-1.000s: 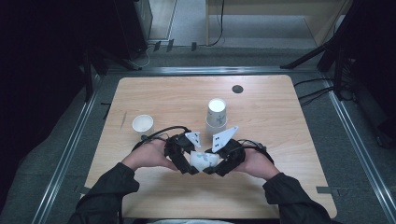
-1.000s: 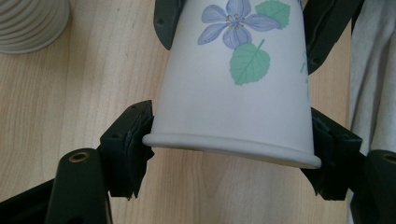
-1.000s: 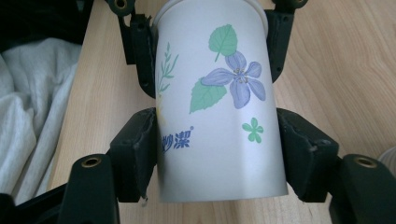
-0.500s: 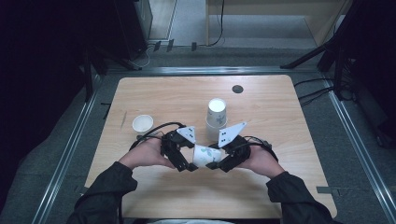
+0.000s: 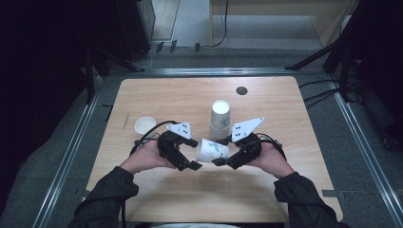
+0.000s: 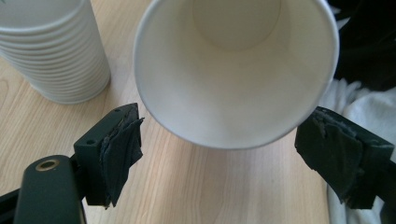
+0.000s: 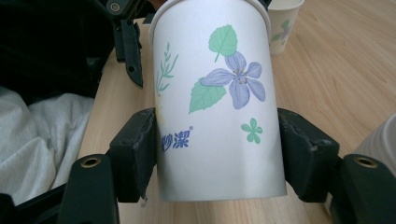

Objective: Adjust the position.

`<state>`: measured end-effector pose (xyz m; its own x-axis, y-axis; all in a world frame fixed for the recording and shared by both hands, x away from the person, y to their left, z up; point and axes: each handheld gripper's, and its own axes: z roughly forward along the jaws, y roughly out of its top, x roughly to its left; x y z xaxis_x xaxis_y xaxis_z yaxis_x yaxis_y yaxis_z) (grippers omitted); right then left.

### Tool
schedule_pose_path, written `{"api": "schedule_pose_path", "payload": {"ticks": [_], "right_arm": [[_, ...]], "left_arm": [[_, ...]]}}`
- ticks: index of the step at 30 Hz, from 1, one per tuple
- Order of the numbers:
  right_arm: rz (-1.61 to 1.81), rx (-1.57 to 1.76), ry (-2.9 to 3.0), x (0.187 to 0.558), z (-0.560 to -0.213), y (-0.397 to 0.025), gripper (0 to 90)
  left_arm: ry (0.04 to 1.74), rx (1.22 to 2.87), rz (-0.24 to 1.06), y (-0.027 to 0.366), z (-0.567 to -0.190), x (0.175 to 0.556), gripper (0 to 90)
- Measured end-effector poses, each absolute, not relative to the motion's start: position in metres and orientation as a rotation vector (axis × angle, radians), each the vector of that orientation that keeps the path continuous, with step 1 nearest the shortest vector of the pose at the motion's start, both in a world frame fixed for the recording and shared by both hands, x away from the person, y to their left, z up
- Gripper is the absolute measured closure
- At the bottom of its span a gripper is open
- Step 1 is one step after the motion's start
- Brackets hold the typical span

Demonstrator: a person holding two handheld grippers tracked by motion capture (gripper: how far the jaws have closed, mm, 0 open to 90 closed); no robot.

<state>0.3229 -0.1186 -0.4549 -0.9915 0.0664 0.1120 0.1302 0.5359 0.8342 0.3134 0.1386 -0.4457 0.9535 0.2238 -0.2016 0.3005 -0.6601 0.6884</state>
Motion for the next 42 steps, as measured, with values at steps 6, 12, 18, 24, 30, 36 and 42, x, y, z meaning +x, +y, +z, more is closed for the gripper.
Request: {"api": "schedule_pose_path", "payload": {"ticks": [6,12,18,24,30,36,42], "right_arm": [[-1.472,-0.159,-2.656,0.324,-0.456,-0.115,34.8],[-1.461,-0.136,-2.629,0.323,-0.458,-0.109,34.8],[-1.442,-0.146,-2.631,0.324,-0.459,-0.108,35.2],[-1.446,-0.154,-2.633,0.324,-0.458,-0.108,34.9],[-1.424,-0.166,-2.694,0.321,-0.458,-0.106,26.9],[-1.382,-0.207,-2.74,0.321,-0.465,-0.108,26.9],[-1.367,-0.24,-2.757,0.321,-0.47,-0.109,26.9]], "left_arm": [[0.371,2.248,-0.142,0.142,-0.442,0.31,16.3],[0.388,2.201,-0.152,0.147,-0.441,0.31,22.6],[0.392,2.205,-0.149,0.147,-0.443,0.31,26.2],[0.384,2.207,-0.147,0.148,-0.44,0.311,28.9],[0.391,2.246,-0.117,0.15,-0.434,0.315,28.9],[0.374,2.33,-0.094,0.144,-0.43,0.317,28.7],[0.358,2.419,-0.101,0.136,-0.432,0.318,28.6]]}}
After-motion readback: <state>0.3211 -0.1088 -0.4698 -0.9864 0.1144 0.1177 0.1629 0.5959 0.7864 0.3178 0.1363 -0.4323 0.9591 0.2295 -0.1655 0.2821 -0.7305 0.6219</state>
